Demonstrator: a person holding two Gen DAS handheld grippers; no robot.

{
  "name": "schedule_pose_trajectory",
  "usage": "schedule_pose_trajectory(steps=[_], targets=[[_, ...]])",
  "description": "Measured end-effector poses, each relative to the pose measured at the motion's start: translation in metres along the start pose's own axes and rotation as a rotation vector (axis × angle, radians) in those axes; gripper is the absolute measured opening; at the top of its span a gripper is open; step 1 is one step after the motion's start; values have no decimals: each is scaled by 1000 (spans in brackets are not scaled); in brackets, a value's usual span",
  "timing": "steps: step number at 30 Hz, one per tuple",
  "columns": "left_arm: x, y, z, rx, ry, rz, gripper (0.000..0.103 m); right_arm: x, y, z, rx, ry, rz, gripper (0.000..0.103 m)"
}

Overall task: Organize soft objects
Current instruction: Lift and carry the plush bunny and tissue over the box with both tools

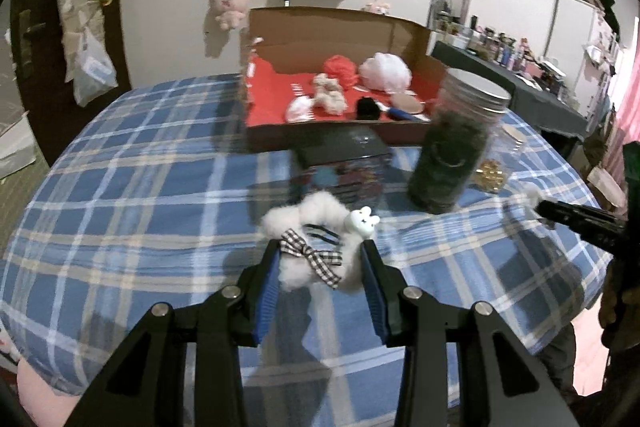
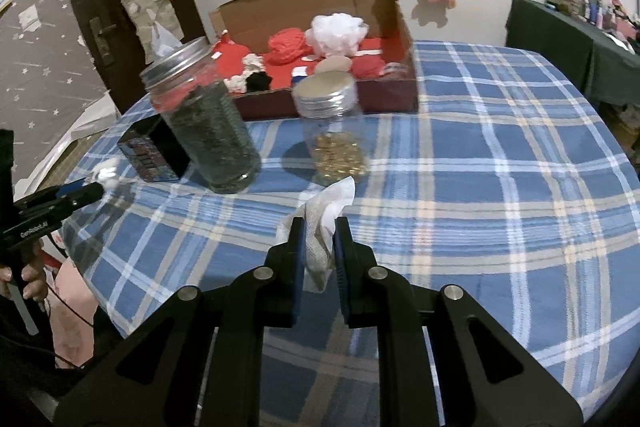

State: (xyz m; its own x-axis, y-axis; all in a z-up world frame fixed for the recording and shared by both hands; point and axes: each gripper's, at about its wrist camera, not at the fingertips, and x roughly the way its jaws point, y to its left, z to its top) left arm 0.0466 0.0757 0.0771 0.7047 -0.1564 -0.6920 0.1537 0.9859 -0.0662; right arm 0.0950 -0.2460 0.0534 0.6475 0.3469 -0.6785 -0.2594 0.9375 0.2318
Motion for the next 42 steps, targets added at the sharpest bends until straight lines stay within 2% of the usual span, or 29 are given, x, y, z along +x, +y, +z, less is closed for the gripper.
schedule_pose_trajectory(steps=[9, 19, 26, 42], targets=[[7, 33, 3, -36, 17, 59, 41, 1, -19, 12, 5, 6, -60, 13], [32, 58, 25, 21, 38, 14, 41, 11, -46, 36, 26, 13, -83, 13], [44, 72, 39, 43, 28, -30, 41, 20, -48, 59, -29, 0, -79, 13], [59, 76, 70, 158, -9, -145, 41, 34, -50, 92, -112, -27, 25, 13]])
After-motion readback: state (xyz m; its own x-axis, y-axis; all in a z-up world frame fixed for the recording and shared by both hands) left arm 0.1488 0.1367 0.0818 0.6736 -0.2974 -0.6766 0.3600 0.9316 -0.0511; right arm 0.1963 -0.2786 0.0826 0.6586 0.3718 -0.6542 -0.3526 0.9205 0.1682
